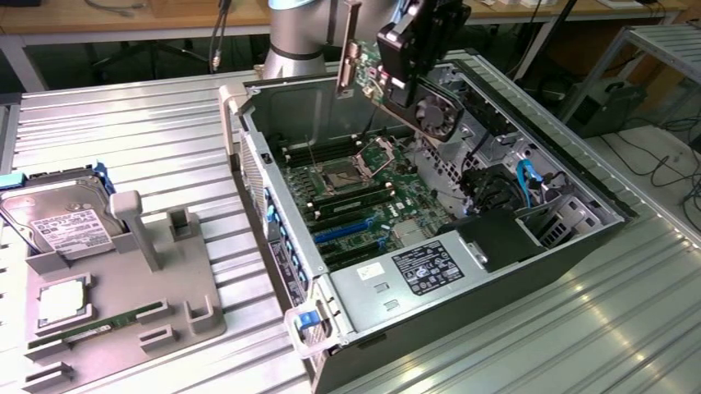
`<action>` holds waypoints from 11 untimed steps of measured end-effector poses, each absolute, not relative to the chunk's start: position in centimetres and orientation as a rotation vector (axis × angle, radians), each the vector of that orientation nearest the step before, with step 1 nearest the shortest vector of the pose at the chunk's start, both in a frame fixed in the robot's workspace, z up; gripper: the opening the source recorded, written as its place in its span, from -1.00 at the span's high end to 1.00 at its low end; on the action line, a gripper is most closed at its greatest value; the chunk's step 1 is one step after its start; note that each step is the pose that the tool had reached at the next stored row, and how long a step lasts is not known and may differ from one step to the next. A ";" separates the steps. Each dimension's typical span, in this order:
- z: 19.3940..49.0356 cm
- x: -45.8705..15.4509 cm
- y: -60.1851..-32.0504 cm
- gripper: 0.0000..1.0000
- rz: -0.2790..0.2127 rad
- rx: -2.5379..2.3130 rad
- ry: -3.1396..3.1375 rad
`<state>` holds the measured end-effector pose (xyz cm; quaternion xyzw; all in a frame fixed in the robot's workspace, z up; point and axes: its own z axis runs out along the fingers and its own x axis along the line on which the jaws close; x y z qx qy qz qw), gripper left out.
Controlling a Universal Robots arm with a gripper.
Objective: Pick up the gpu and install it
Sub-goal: 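Insert the gpu into the slot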
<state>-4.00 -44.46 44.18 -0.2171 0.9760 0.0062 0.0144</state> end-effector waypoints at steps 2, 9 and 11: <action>44.2 -4.0 -44.5 0.46 0.022 -0.726 3.027; 44.2 -4.0 -44.5 0.46 0.024 -0.912 2.977; 44.2 -4.0 -44.5 0.46 0.025 -0.962 2.962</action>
